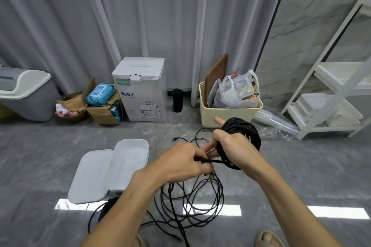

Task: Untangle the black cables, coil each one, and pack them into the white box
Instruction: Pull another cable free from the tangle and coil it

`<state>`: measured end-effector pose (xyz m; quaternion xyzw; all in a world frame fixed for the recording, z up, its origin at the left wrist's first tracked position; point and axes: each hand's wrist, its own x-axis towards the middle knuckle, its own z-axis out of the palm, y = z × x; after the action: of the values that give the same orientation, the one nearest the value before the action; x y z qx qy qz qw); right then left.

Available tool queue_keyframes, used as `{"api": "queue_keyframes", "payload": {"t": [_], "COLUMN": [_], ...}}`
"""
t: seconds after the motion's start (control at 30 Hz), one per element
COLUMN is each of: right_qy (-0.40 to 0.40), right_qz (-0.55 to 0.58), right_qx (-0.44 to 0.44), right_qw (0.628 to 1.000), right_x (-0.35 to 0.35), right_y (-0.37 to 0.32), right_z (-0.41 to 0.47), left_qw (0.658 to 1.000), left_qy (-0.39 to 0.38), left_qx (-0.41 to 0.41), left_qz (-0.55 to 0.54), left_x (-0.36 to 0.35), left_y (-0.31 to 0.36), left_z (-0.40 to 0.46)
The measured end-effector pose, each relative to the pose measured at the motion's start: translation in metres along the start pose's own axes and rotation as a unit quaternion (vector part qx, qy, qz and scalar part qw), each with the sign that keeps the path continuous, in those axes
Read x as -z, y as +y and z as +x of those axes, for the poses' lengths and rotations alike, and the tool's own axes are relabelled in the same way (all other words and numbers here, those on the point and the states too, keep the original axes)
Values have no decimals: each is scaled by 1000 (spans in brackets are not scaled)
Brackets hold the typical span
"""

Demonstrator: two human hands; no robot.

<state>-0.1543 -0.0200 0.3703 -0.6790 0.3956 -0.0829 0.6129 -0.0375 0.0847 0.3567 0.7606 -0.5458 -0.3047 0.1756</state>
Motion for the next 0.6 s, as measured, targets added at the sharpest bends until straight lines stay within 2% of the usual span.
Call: {"api": "queue_keyframes", "payload": {"t": [0.1,0.2,0.27,0.43,0.5,0.6], "right_qy": [-23,-102,-126,-188,-227,-295], "right_qz": [-128,-164,-191,-118,-74,-41], "right_qx": [-14,-65,-88,-110,-102,-59], "right_qw": [991,979,970,969,966,953], "right_x": [2,6,10,21,27,33], "right_y": [2,0,0,-3,-3,-3], "right_z": [0,-6,-9,-13,-15,-19], "left_qw": [999,999,998,997,990,960], "left_qy": [25,25,20,-8,-38,-110], "left_qx": [-6,-28,-51,-53,-50,-37], "left_qz": [38,24,10,-52,-129,-254], "left_x": [2,4,5,15,20,25], "left_y": [-2,-3,-5,-2,1,2], "left_z": [-1,1,1,-3,-6,-10]}}
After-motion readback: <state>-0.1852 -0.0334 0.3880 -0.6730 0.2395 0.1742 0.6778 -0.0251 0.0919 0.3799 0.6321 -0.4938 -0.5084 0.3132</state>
